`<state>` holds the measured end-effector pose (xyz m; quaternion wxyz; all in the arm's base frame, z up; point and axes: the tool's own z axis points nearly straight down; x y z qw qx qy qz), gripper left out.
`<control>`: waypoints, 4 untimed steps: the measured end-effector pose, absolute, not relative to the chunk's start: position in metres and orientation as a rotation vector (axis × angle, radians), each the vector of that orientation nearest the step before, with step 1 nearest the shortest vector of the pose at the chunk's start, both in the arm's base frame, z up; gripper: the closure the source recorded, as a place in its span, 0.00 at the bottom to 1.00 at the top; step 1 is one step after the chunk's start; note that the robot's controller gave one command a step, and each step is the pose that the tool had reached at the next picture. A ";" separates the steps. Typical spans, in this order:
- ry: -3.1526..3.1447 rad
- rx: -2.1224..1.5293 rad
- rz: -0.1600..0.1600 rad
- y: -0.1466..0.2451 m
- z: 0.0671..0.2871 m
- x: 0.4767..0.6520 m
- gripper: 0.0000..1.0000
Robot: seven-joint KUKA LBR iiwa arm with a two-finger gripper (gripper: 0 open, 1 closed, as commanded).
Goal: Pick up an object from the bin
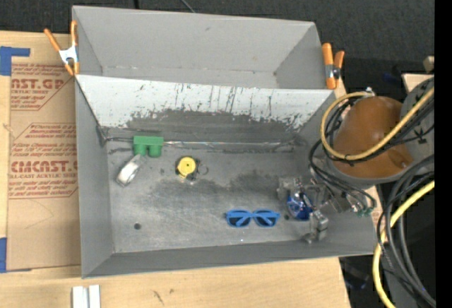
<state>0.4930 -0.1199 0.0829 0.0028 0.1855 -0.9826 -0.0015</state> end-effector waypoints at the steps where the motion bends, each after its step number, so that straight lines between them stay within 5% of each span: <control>1: -3.075 0.653 -0.008 0.028 0.069 0.511 0.00; 2: -3.049 0.795 0.003 -0.030 0.071 0.492 0.00; 3: -3.040 0.797 -0.001 -0.029 0.070 0.490 1.00; 4: -3.020 0.906 0.006 -0.036 0.278 0.524 1.00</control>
Offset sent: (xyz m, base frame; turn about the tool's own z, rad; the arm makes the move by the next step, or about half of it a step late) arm 0.0184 0.1412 -0.0129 -0.0374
